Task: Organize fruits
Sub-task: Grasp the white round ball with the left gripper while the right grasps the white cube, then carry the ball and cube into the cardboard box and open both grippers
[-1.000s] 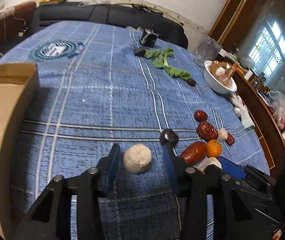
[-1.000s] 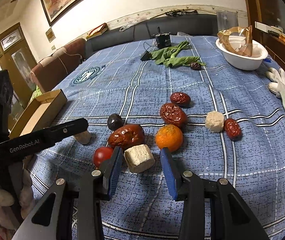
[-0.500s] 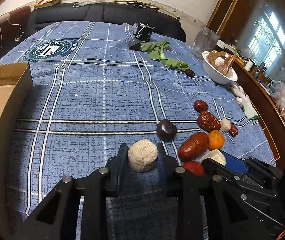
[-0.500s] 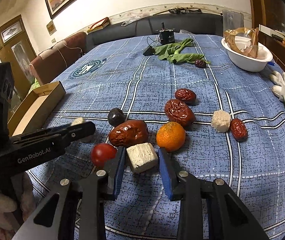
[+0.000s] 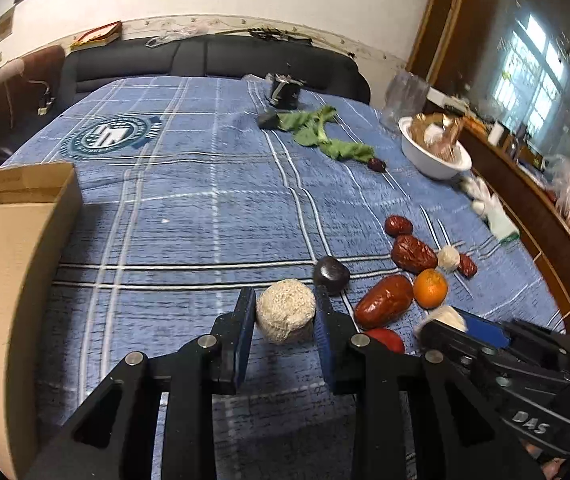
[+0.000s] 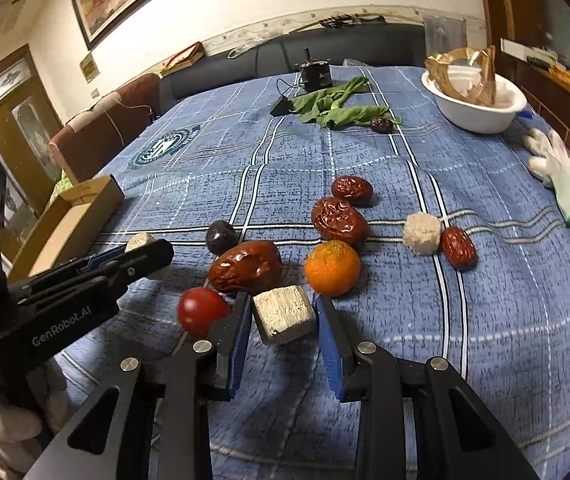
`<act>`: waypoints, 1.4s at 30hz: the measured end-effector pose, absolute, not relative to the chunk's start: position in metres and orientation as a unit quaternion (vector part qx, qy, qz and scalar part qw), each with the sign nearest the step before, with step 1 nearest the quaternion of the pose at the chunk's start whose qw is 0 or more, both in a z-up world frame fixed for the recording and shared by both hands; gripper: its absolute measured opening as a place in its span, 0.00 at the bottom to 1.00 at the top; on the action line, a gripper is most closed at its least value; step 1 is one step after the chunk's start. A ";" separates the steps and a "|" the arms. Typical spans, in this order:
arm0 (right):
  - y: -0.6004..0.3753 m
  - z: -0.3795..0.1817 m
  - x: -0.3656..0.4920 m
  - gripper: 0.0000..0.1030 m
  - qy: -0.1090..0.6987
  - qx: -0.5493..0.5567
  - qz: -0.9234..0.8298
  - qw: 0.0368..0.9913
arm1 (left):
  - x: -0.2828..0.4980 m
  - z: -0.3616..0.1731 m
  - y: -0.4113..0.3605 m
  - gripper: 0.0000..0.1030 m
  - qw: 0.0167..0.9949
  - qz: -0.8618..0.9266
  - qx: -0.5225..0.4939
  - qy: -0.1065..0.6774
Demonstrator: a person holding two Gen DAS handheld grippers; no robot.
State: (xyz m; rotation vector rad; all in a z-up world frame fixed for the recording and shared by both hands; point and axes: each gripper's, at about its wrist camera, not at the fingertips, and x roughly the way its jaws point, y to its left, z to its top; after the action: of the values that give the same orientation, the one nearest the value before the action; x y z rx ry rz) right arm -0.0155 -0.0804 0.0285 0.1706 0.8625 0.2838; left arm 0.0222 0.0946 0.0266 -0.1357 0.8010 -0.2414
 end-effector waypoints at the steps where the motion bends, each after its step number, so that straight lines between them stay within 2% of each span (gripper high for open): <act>1: -0.080 0.036 -0.021 0.34 0.412 0.088 0.140 0.896 | 0.018 0.030 0.102 0.26 0.911 -0.113 -0.077 0.389; 7: -0.048 0.079 -0.049 0.35 0.384 0.077 0.190 0.900 | -0.035 0.063 0.172 0.27 0.911 -0.103 -0.151 0.368; 15: 0.066 0.099 -0.070 0.35 0.384 0.043 0.307 0.869 | -0.084 0.079 0.296 0.27 0.919 0.048 -0.125 0.371; 22: 0.162 0.086 -0.073 0.35 0.402 -0.003 0.362 0.841 | -0.082 0.051 0.358 0.27 0.892 0.109 -0.132 0.417; 32: 0.214 0.042 -0.060 0.36 0.442 -0.048 0.352 0.824 | -0.074 0.031 0.367 0.27 0.882 0.104 -0.156 0.433; 33: 0.217 0.042 -0.059 0.36 0.442 -0.050 0.353 0.823 | -0.074 0.032 0.368 0.28 0.882 0.106 -0.156 0.432; 36: 0.225 0.040 -0.059 0.36 0.443 -0.053 0.360 0.820 | -0.082 0.039 0.370 0.40 0.886 0.115 -0.160 0.421; 42: 0.215 0.047 -0.067 0.37 0.431 -0.045 0.366 0.824 | -0.109 0.066 0.374 0.53 0.897 0.139 -0.173 0.382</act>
State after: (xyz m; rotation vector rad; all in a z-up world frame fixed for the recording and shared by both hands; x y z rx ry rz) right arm -0.0672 0.2151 0.0469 -0.0955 0.9160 0.7785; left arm -0.1092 0.3738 0.0664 -0.3592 0.7917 0.2882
